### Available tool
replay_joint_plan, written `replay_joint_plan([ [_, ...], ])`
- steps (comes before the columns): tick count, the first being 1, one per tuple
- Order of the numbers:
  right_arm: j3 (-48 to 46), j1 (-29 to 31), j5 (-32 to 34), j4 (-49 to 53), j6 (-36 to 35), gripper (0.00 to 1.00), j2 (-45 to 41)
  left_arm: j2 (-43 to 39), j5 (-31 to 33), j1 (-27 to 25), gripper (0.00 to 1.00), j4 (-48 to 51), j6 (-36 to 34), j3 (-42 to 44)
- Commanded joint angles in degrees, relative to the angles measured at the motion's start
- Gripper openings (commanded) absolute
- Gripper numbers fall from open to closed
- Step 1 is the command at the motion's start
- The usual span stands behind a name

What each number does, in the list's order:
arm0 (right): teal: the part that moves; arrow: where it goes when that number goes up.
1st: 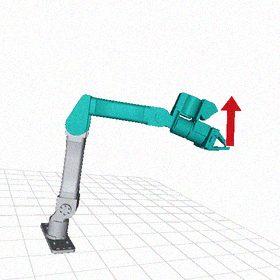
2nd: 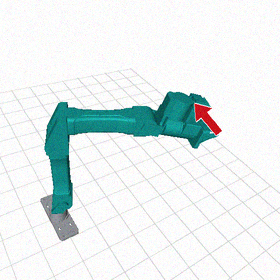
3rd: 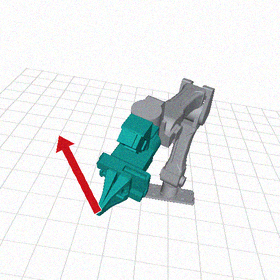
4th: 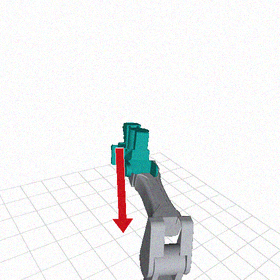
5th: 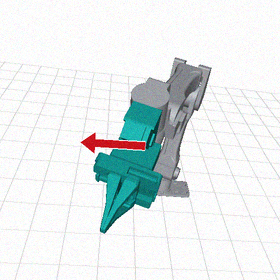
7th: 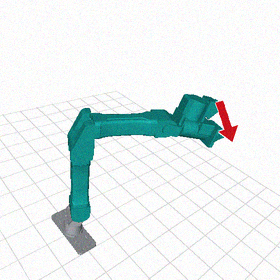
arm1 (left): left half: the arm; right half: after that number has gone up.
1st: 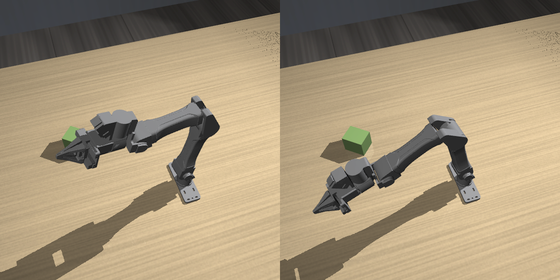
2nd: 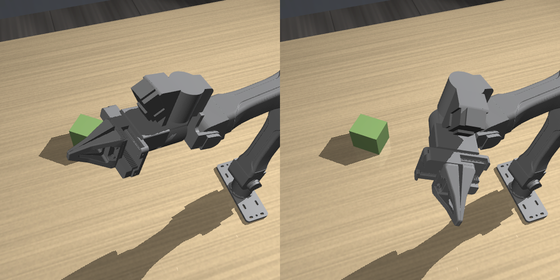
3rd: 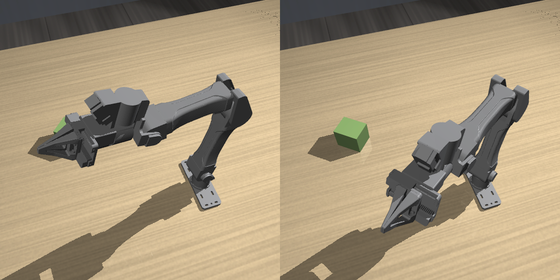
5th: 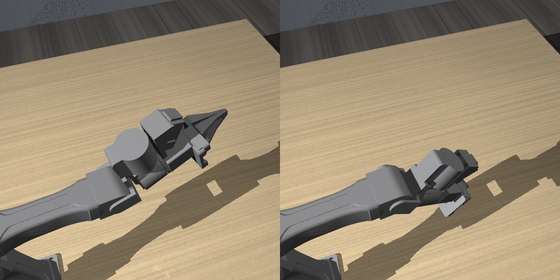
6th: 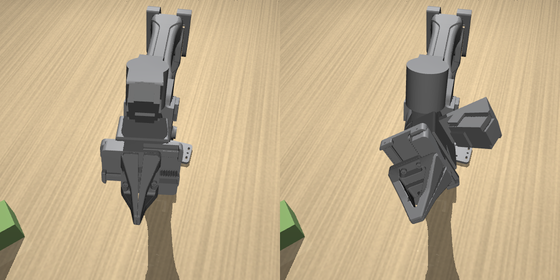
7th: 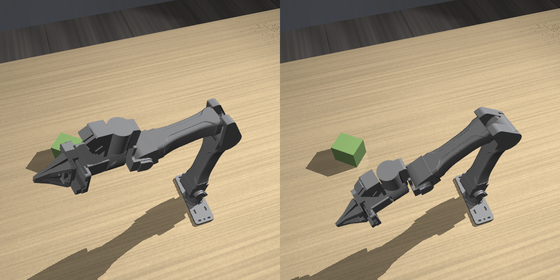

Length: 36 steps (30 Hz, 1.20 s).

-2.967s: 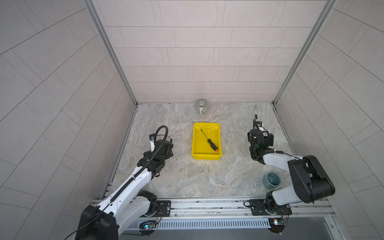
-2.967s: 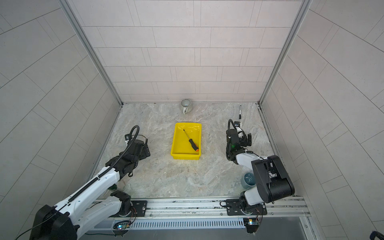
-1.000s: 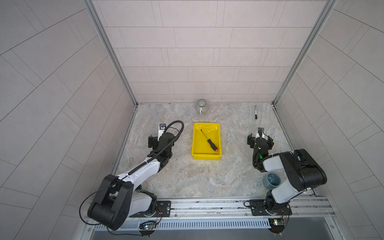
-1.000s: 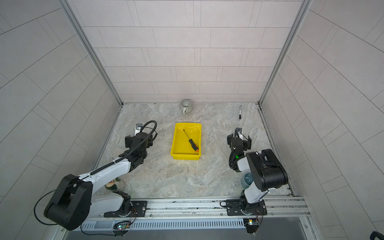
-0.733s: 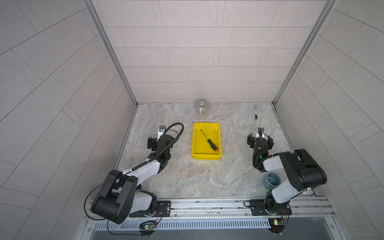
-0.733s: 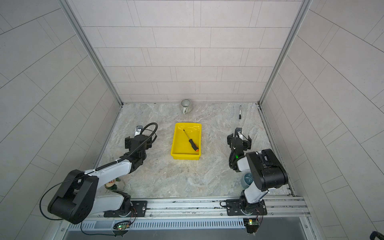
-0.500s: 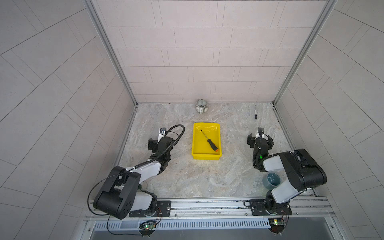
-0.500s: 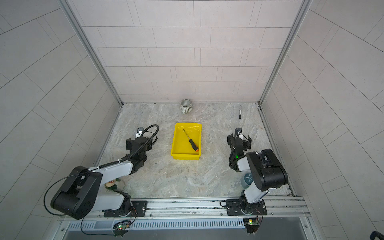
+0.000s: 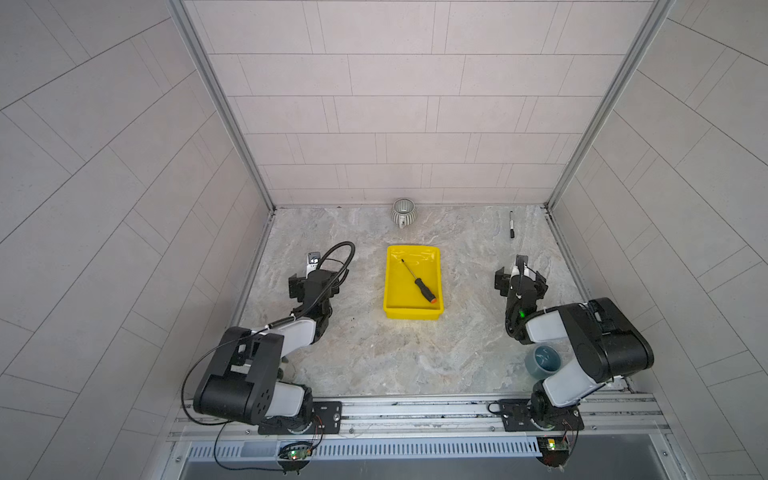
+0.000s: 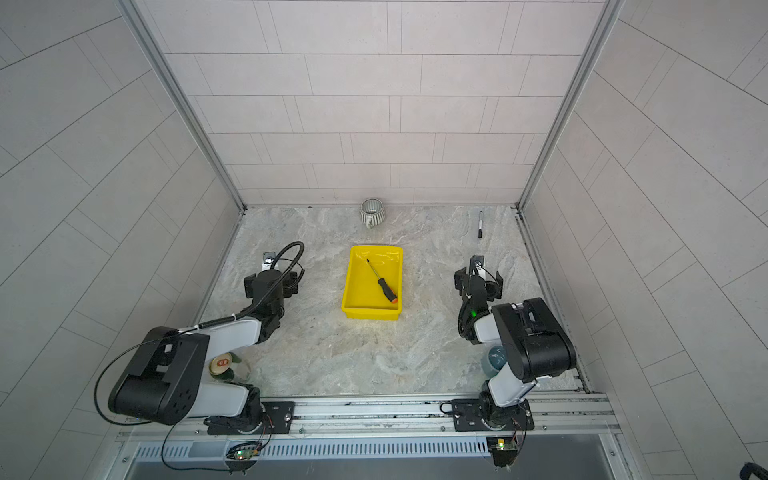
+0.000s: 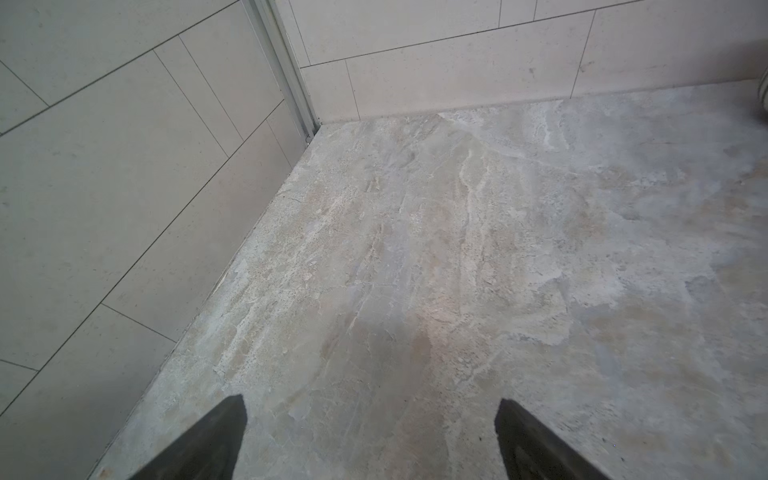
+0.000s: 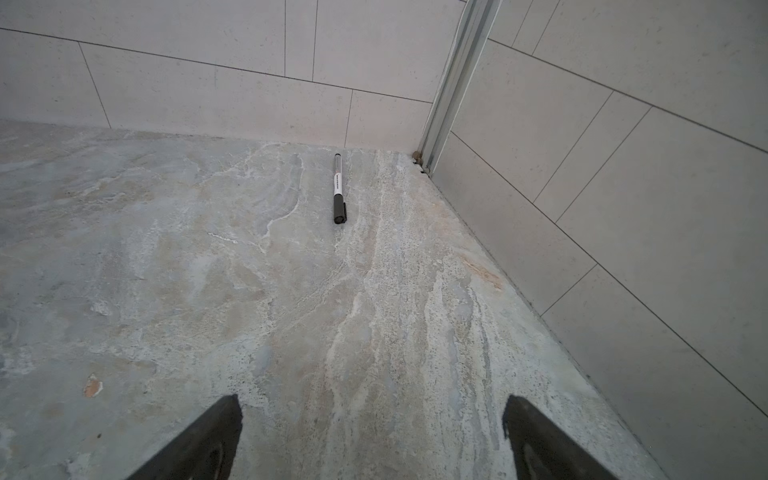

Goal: Put the screwdriver in the bin

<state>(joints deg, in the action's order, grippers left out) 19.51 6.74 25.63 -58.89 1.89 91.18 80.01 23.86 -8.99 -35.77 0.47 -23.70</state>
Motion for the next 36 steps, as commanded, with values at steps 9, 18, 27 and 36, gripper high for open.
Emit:
replay_joint_plan([
  [9, 0.1, 0.1, -0.4, -0.8, -0.7, 0.99, 0.0, 0.1, -14.6, 1.1, 1.0, -4.1, -3.9, 0.3],
  [18, 0.1, 0.0, -0.6, -0.6, -0.7, 0.99, 0.0, -4.9, -6.4, 0.4, 1.0, -7.9, -5.4, 5.8],
  [27, 0.1, 0.0, -0.6, -0.7, -0.6, 0.99, 0.0, -1.6, -7.2, 0.4, 1.0, -15.1, -2.9, 6.3],
  [36, 0.1, 0.0, -0.6, -0.7, -0.6, 0.99, 0.0, 14.4, -4.8, 1.2, 1.0, -40.5, -3.8, 10.8],
])
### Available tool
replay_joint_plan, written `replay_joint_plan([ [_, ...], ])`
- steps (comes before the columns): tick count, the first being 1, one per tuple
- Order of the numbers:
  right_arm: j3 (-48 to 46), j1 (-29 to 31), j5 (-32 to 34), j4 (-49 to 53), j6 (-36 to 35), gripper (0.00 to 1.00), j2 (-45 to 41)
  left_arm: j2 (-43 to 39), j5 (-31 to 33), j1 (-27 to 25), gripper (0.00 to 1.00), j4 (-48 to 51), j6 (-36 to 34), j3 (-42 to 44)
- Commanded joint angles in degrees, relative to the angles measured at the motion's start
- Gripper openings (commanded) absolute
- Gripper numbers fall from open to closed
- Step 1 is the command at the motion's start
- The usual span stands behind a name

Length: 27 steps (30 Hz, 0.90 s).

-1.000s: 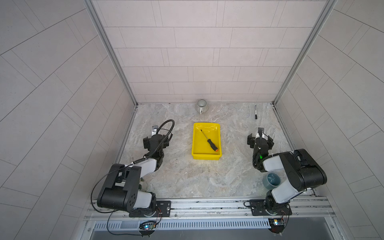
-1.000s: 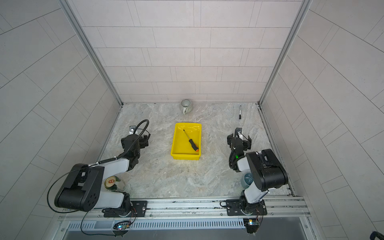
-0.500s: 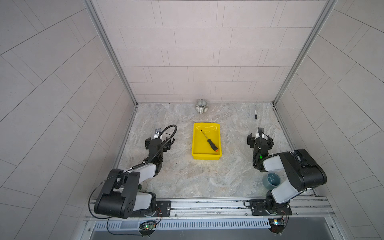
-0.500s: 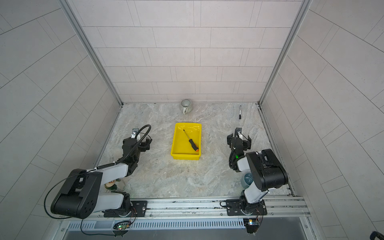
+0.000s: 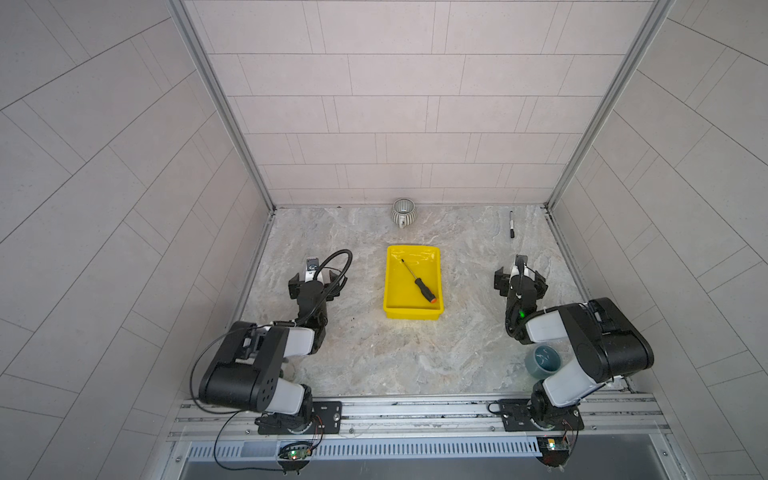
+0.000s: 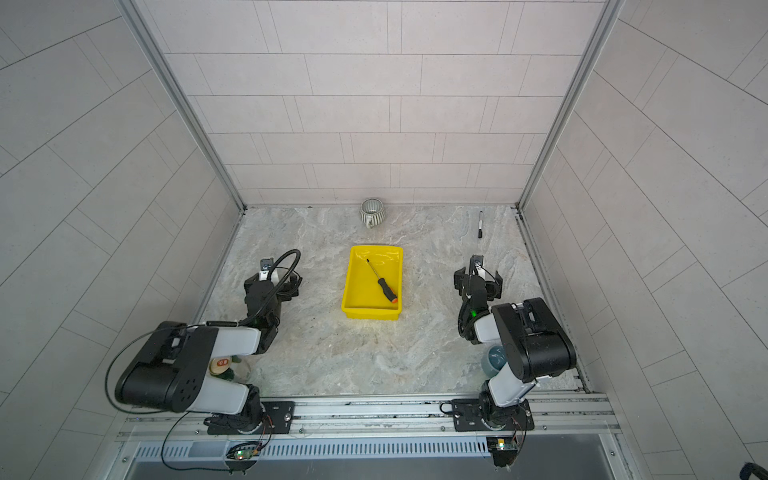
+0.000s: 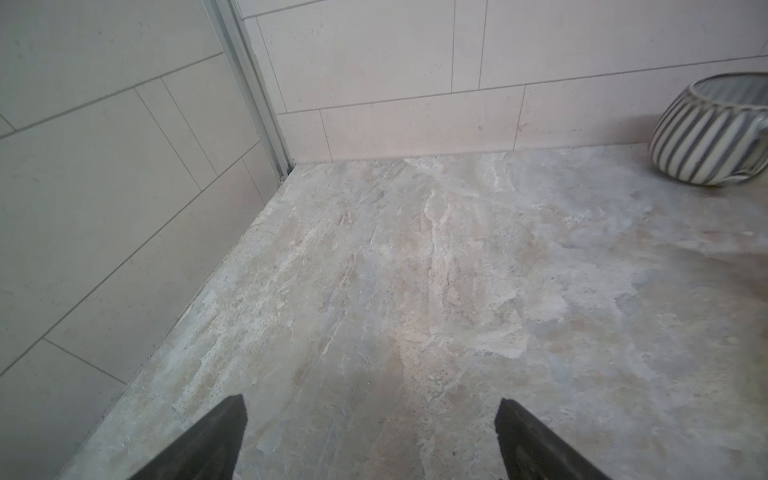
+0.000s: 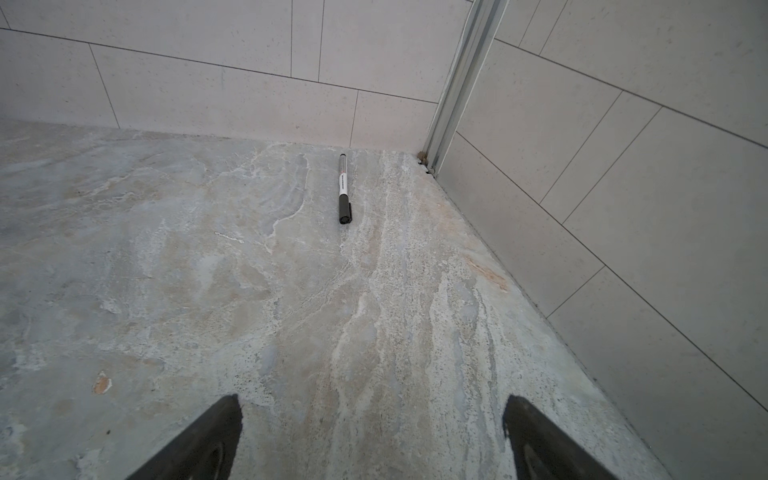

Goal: Put the screwdriver in the bin

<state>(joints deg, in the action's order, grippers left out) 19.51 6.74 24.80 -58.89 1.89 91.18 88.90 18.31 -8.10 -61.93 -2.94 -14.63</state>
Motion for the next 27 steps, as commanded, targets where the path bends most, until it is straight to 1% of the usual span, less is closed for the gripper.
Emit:
replay_joint_plan([
  [1, 0.1, 0.0, 0.2, -0.7, -0.6, 0.99, 0.0, 4.2, 0.9, 0.3, 1.0, -11.3, 0.0, 1.4],
  [3, 0.1, 0.0, 0.3, -0.7, -0.6, 0.99, -0.1, 1.2, 0.4, 0.5, 1.0, -3.4, 0.9, -0.5],
  [4, 0.1, 0.0, 0.3, -0.7, -0.6, 0.99, 0.0, 1.2, 0.1, 0.5, 1.0, -2.1, 0.8, -1.3],
  [7, 0.0, 0.0, 0.3, -0.7, -0.6, 0.99, 0.0, 3.8, -0.7, 0.6, 1.0, -4.0, -0.8, -1.8],
  [9, 0.1, -0.1, 0.1, -0.6, -0.5, 0.99, 0.0, 2.1, -2.9, 1.8, 1.0, 3.5, 0.9, -5.1],
  [12, 0.0, -0.1, 0.1, -0.6, -0.6, 0.99, -0.1, 2.4, -3.5, 3.0, 1.0, 7.1, 1.9, -7.3],
  [27, 0.4, -0.1, -0.2, 0.2, -0.4, 0.99, 0.0, 2.2, -4.2, 3.3, 1.0, 7.7, 2.2, -7.6],
])
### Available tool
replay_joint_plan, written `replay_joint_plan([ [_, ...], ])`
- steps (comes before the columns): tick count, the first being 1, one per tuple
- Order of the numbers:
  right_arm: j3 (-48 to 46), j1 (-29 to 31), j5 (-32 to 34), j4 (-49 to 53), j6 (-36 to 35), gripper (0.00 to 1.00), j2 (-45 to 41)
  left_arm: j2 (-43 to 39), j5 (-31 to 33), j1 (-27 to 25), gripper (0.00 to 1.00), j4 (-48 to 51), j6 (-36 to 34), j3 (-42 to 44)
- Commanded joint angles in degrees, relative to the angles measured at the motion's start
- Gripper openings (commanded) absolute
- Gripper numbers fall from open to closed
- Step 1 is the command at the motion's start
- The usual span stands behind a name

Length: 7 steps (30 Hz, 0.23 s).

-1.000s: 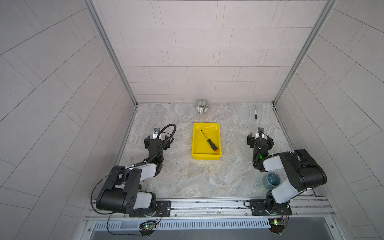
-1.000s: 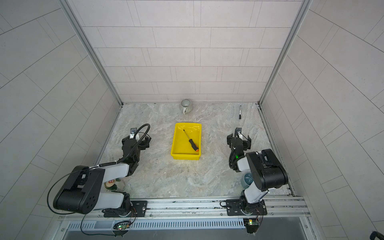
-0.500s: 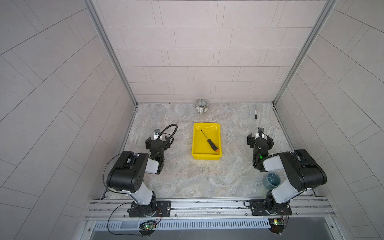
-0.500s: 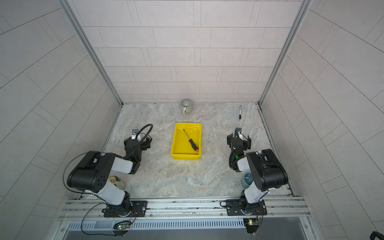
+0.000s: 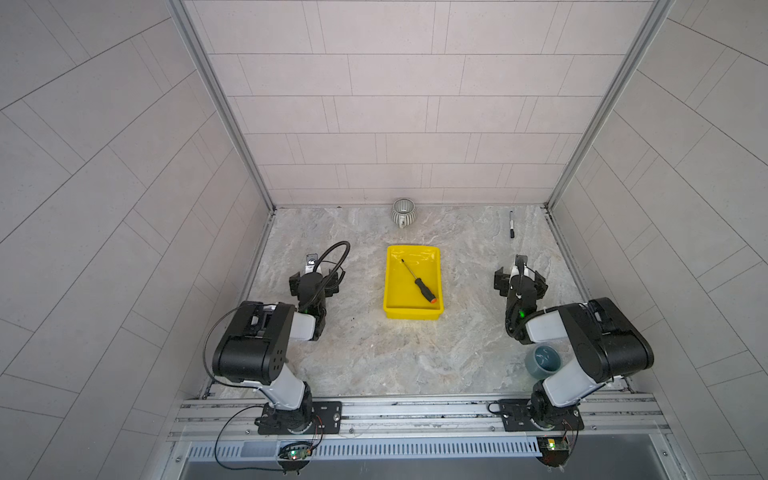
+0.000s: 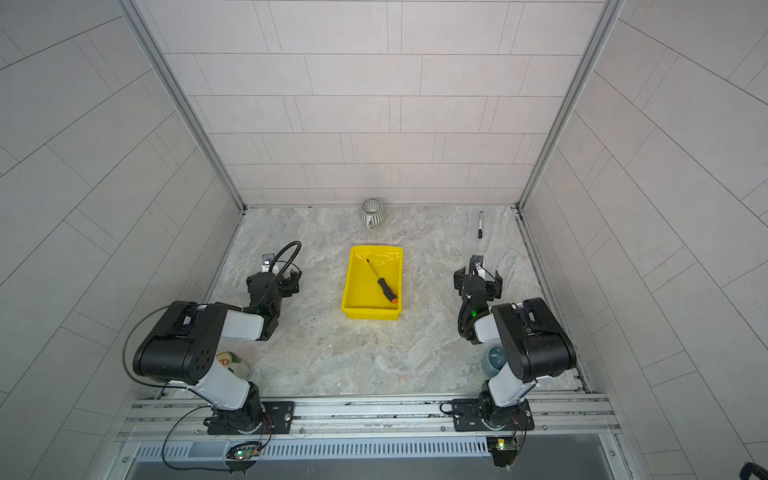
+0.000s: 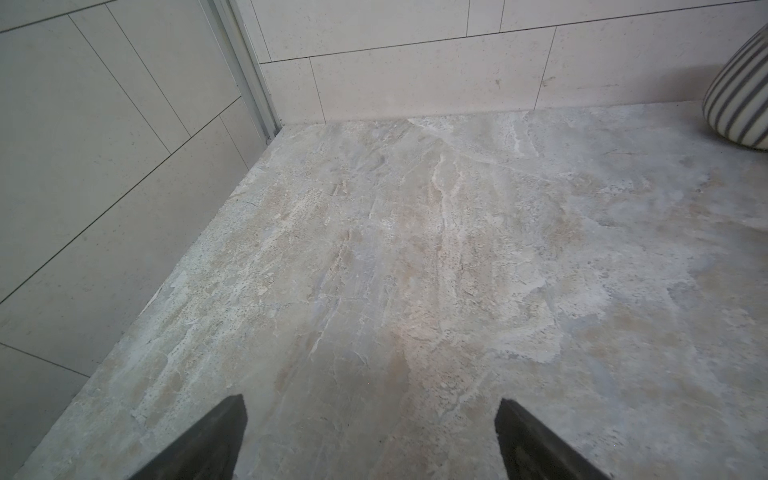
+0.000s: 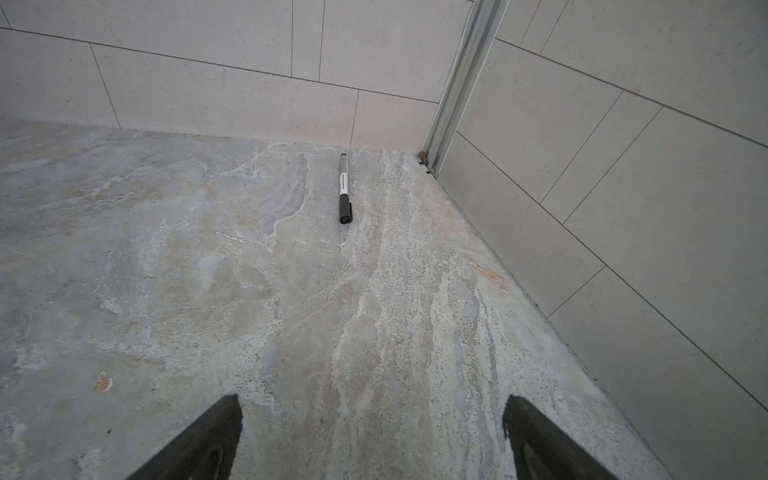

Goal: Put the screwdriver in the bin

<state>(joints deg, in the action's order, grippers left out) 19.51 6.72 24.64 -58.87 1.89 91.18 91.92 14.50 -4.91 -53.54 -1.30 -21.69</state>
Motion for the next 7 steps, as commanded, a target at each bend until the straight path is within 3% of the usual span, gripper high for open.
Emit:
replay_joint_plan([
  [1, 0.7, -0.3, -0.4, 0.4, -0.4, 0.99, 0.1, -0.8, -0.4, 0.1, 1.0, -0.6, 0.5, -0.5],
  [7, 0.3, -1.1, -2.3, 0.4, -0.3, 0.99, -0.2, -0.9, -0.4, 0.1, 1.0, -0.8, 0.6, -0.4],
])
